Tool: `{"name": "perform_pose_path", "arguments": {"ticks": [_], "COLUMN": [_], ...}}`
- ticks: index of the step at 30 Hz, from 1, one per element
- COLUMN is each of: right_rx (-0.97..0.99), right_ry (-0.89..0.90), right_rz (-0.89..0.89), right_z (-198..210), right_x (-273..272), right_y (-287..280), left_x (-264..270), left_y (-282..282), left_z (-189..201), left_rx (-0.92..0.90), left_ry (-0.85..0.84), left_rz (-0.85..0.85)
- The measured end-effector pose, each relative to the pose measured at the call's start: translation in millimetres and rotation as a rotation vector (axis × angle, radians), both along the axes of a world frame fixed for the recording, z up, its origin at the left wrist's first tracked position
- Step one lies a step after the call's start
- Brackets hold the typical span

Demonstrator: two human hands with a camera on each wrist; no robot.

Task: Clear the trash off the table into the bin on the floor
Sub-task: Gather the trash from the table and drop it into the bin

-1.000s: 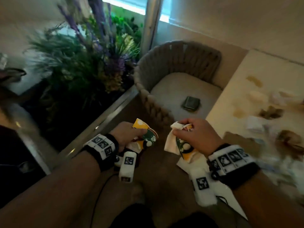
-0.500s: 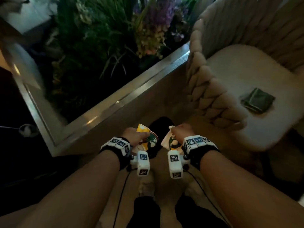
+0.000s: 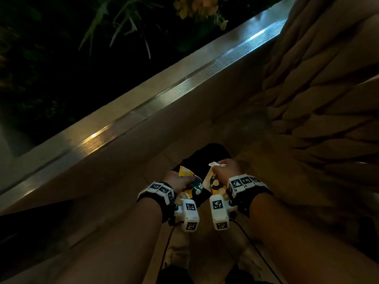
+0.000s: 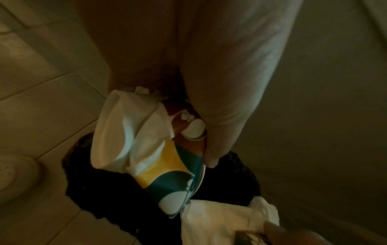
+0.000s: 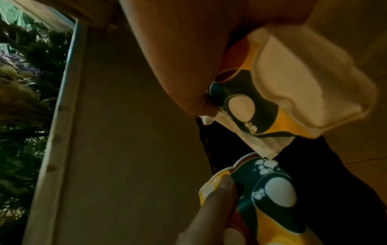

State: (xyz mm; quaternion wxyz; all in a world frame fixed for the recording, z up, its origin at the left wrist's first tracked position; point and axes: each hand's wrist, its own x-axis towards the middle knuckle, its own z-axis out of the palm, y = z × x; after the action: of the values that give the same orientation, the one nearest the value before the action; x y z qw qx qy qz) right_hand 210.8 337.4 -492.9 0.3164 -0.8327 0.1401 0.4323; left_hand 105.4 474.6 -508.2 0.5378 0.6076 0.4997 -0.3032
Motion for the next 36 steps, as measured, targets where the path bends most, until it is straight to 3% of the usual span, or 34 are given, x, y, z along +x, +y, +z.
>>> {"name": "perform_pose_path", "arguments": {"ticks": [3,8,16,19,22,26,28,32,36], "right_rx": [0.043,0.074,-0.010,-0.009,0.039,0.242,0.290,0.323,0.291], "right_ry": [0.028,0.051,0.060,0.070,0.085,0.148,0.111,-0.052,-0.135], "right_rz": [-0.014,0.012,0.115,0.169,0.178,-0.140,-0.179,-0.051,-0.082], "right_z": [-17.9,-12.7,47.9,77.4,128.6,219.5,271.8,378.3,444.1], "right_x": [5.2,8.8,-23.9,-40.8,-55.6,-77.6,-86.2,-116.9,-164.9], "right_y": [3.5,-4.9,-13.1,-14.5,-14.1,-28.0,-47.2,-120.0,-218.6], "left_x": [7.5,1.8,-33.5,-48.1,-59.7,-68.8,-71.2,-79.8,-83.1], "left_y": [-3.0,-3.9,15.7,21.5,27.7,33.5,33.0,8.1,-32.4], "left_z": [-16.2,-13.5,48.4,85.6,143.6,240.5,288.8,376.0,430.7], "left_rx": [0.006,0.066,0.050,-0.002,-0.024,0.001,0.033,0.110,0.099], "left_ry": [-0.028,0.004,0.047,0.014,-0.039,-0.131,-0.210,-0.341,-0.371], "left_rz": [-0.029,-0.175,-0.161,-0.074,0.003,-0.004,-0.074,-0.287,-0.553]}}
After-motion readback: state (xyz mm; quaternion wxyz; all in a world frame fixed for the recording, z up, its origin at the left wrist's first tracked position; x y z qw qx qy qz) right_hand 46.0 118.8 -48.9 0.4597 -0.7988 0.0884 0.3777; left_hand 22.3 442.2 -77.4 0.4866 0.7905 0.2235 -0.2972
